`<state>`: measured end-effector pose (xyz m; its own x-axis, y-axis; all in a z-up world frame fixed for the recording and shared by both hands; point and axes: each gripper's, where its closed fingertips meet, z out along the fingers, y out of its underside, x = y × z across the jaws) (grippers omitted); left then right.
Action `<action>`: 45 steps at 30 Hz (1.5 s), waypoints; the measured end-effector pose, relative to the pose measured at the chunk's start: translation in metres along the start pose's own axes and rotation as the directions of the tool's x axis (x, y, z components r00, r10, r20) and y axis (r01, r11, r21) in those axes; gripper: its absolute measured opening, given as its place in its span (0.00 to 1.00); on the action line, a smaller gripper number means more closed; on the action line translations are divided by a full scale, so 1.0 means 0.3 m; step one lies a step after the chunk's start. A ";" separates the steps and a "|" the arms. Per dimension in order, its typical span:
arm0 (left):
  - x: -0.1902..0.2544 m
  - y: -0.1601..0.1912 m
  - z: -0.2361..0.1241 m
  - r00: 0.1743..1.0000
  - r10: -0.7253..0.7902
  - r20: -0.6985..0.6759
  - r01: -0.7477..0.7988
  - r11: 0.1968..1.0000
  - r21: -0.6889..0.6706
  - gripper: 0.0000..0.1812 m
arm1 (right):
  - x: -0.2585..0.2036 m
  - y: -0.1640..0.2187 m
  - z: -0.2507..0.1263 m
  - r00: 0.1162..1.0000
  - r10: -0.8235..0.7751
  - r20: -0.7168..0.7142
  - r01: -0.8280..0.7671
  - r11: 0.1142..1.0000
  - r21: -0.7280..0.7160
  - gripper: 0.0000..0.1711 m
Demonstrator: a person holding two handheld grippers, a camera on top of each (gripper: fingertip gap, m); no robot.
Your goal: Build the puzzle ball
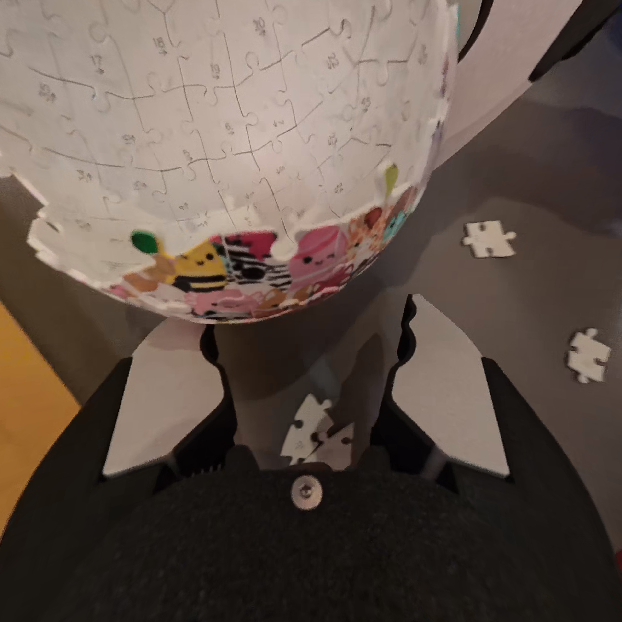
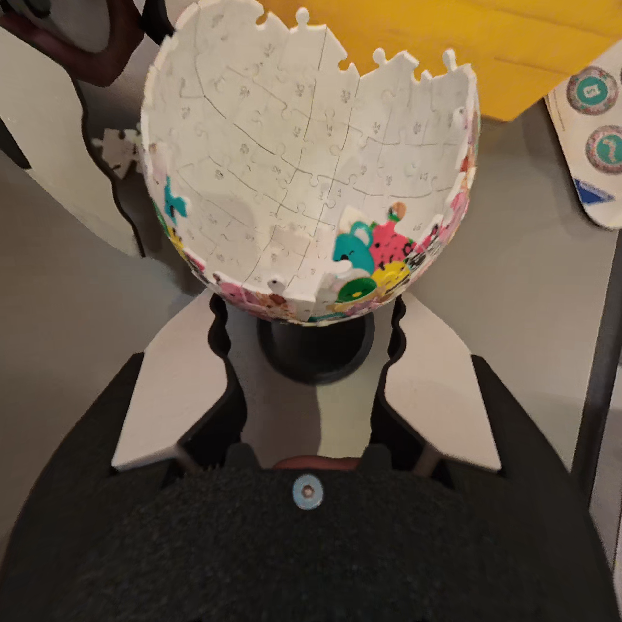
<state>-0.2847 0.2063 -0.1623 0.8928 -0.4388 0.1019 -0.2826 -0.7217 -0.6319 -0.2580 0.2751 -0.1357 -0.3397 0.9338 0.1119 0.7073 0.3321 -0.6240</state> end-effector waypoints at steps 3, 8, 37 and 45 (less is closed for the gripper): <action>0.086 -0.041 0.018 0.995 0.036 -0.095 -0.037 0.999 -0.010 0.59 | -0.029 0.067 -0.079 0.998 0.062 -0.008 -0.062 0.995 -0.074 0.55; 0.151 -0.076 0.073 0.978 0.077 -0.193 -0.086 0.996 -0.039 0.59 | -0.031 0.189 -0.117 0.984 0.177 0.014 -0.173 0.975 -0.141 0.55; -0.027 -0.209 0.142 0.982 0.124 -0.142 -0.093 0.974 0.205 0.54 | 0.099 0.189 -0.118 0.968 -0.080 -0.237 0.076 0.997 -0.023 0.55; -0.014 -0.233 0.131 0.951 0.125 -0.285 -0.058 0.971 0.233 0.52 | 0.049 0.202 -0.145 0.949 0.096 -0.300 -0.109 0.994 -0.025 0.59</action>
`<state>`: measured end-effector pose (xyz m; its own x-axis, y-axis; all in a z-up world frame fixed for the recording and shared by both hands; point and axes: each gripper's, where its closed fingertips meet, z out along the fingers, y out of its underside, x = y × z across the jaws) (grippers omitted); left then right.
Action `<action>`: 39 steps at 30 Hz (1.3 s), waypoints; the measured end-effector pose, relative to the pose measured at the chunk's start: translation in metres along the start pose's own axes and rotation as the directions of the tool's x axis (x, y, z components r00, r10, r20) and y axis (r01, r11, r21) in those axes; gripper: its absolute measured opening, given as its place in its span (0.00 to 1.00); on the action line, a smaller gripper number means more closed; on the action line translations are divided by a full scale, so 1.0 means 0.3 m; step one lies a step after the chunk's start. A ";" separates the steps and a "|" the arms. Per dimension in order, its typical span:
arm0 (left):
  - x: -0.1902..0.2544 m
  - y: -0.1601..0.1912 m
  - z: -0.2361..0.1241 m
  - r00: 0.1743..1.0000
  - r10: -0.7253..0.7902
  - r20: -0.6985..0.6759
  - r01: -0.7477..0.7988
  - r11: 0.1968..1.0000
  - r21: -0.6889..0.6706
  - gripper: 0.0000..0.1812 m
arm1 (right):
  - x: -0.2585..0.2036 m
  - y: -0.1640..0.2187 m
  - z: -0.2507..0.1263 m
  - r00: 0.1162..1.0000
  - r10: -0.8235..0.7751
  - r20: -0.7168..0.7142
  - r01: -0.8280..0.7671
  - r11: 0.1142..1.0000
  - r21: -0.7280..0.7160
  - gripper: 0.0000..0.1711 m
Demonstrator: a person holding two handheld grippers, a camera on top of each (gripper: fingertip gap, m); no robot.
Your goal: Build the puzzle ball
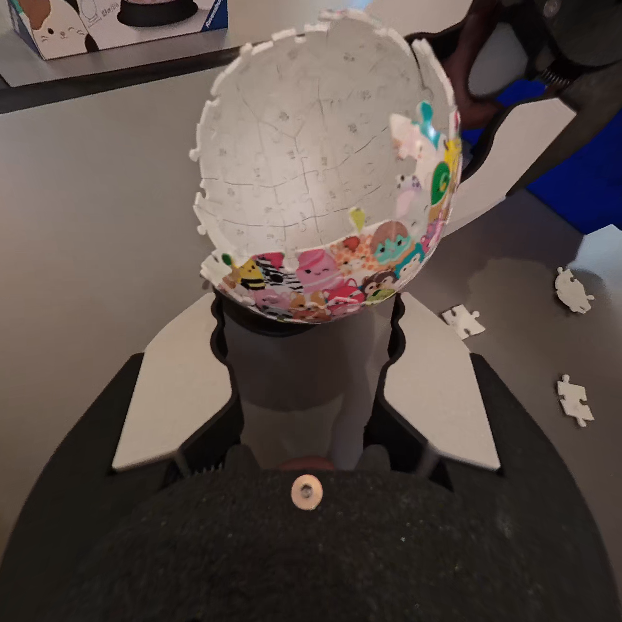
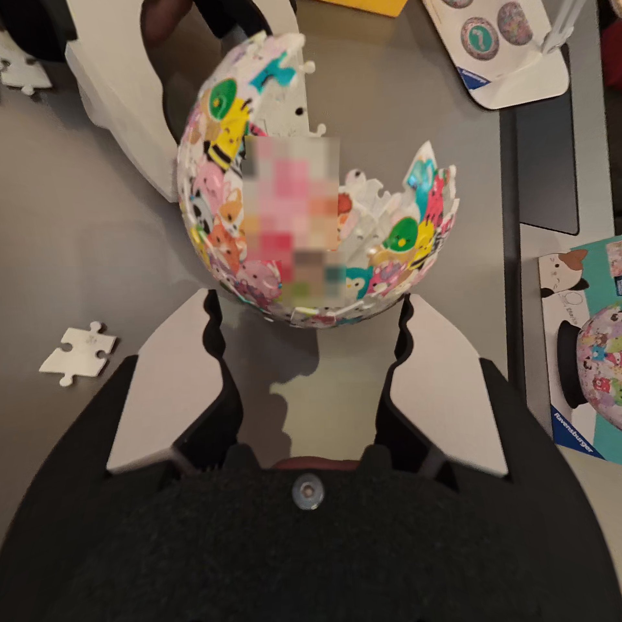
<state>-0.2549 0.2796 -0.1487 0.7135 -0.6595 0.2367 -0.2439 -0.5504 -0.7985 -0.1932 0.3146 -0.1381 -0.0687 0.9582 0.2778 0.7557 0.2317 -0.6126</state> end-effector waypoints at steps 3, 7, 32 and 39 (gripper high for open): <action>-0.038 0.017 -0.013 1.000 -0.009 0.019 0.010 0.999 -0.049 0.53 | 0.008 -0.003 0.016 0.999 0.007 -0.042 -0.007 1.000 0.008 0.56; -0.065 0.031 -0.040 0.996 -0.058 0.069 0.061 0.997 -0.043 0.49 | -0.005 0.006 0.023 0.997 0.013 -0.074 -0.015 1.000 -0.027 0.55; -0.013 -0.036 -0.043 0.979 -0.201 0.033 0.202 0.979 -0.036 0.54 | -0.023 -0.007 0.045 0.905 0.284 0.318 -0.294 0.956 -0.016 0.55; -0.026 0.000 -0.029 0.988 -0.151 0.007 0.151 0.987 -0.062 0.53 | -0.037 -0.035 0.003 0.934 0.344 0.099 -0.348 0.937 0.029 0.58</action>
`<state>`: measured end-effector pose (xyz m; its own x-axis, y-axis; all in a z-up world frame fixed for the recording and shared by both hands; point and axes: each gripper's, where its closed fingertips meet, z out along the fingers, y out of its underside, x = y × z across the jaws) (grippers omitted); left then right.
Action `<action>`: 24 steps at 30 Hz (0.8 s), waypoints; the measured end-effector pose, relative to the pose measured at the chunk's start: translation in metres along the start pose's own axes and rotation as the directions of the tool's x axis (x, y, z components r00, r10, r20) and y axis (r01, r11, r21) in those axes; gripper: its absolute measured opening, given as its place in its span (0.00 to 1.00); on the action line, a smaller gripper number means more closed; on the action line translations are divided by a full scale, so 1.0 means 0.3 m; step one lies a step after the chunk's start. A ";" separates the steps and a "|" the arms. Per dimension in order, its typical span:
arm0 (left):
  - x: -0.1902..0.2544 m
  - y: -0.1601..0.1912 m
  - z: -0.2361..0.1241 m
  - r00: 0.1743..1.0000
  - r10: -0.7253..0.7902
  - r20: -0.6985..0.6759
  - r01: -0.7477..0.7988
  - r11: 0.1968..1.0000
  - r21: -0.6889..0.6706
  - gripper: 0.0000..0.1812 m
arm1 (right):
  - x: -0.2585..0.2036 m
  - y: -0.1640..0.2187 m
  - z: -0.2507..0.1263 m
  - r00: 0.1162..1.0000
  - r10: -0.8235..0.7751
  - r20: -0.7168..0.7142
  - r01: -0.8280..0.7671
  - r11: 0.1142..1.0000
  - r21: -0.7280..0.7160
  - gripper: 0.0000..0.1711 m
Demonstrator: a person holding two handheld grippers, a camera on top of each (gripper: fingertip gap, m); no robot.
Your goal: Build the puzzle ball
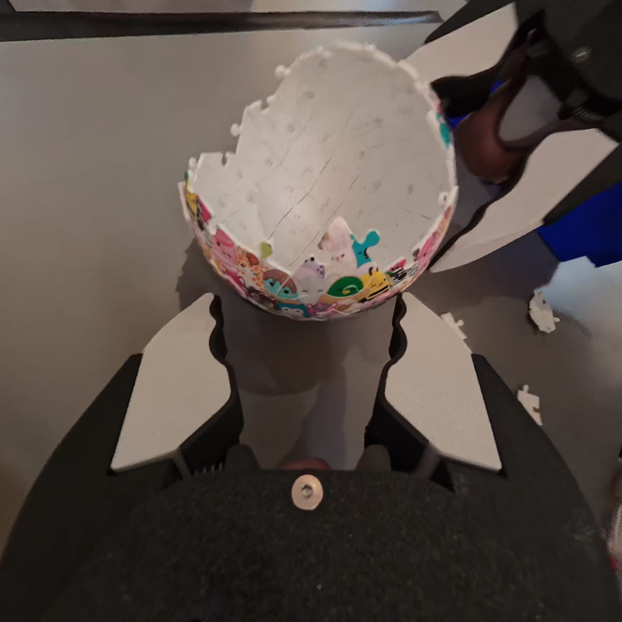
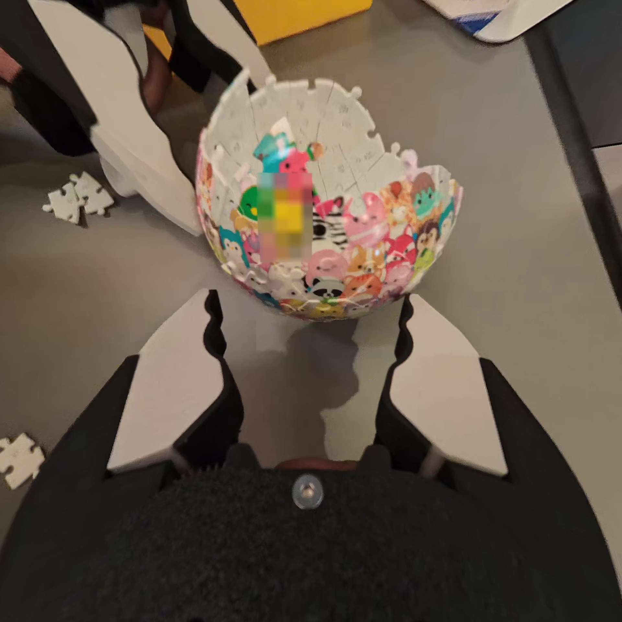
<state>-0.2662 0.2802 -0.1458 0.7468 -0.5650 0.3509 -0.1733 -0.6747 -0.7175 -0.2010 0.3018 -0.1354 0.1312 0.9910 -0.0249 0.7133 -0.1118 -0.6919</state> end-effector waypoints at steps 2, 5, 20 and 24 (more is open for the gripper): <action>-0.018 0.017 -0.005 1.000 -0.012 0.013 0.012 1.000 -0.002 0.52 | -0.006 -0.006 -0.015 0.999 -0.002 -0.038 0.003 1.000 0.023 0.56; -0.024 0.014 -0.027 0.999 -0.048 0.006 0.048 0.999 0.024 0.50 | -0.005 0.003 -0.021 0.998 -0.017 -0.056 0.019 0.999 0.036 0.55; 0.008 -0.021 -0.014 0.999 0.023 0.026 -0.023 1.000 0.005 0.49 | 0.033 0.033 0.057 0.957 -0.004 0.289 0.033 0.995 -0.094 0.58; -0.001 -0.013 -0.008 0.999 0.054 0.000 -0.054 0.998 -0.015 0.48 | 0.014 0.048 0.038 0.975 -0.024 0.222 0.046 0.994 -0.096 0.63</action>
<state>-0.2673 0.2819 -0.1417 0.7365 -0.6003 0.3118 -0.2227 -0.6504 -0.7262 -0.1981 0.3051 -0.1536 -0.0417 0.9849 -0.1679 0.7814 -0.0726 -0.6197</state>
